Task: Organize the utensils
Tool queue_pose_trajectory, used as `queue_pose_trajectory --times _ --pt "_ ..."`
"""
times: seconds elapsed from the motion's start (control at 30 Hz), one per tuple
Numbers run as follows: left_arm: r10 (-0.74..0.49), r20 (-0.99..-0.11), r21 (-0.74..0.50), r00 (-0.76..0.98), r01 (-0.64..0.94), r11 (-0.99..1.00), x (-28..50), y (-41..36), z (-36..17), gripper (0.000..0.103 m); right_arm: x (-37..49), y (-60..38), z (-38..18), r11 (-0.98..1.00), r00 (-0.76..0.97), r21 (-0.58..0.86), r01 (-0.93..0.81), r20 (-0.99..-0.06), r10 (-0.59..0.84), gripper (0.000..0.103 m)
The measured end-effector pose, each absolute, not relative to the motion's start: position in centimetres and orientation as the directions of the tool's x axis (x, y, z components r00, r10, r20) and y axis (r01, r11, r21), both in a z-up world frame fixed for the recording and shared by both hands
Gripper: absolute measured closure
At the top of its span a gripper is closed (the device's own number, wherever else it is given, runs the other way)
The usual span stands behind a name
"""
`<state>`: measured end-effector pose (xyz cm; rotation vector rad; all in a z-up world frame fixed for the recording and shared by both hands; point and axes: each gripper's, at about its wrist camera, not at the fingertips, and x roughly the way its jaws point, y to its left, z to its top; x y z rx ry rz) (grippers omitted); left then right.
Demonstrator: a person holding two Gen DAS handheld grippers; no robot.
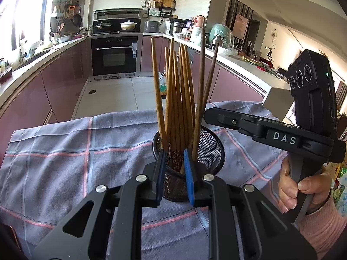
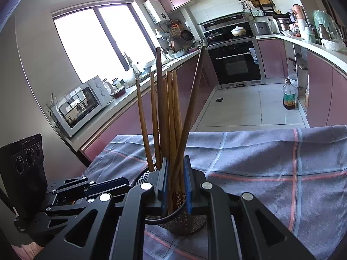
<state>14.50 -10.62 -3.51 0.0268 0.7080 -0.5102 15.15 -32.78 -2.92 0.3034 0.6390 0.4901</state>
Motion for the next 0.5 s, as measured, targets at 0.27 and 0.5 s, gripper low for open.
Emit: queue_pose_trajectory --times 0.27,0.5 --pt "-0.406 -0.597 -0.141 0.692 0.408 0.902 13.3 -9.8 -3.3 0.062 11.9 -31.7 -2.4 0.883 0.740 0.309 -0.353 -0.486 0.466 0.077" --pt "-0.354 -0.560 -0.105 0.749 0.359 0.927 11.4 -9.1 -2.9 0.041 9.4 -30.5 -2.3 0.912 0.784 0.218 -0.347 -0.467 0.410 0.063"
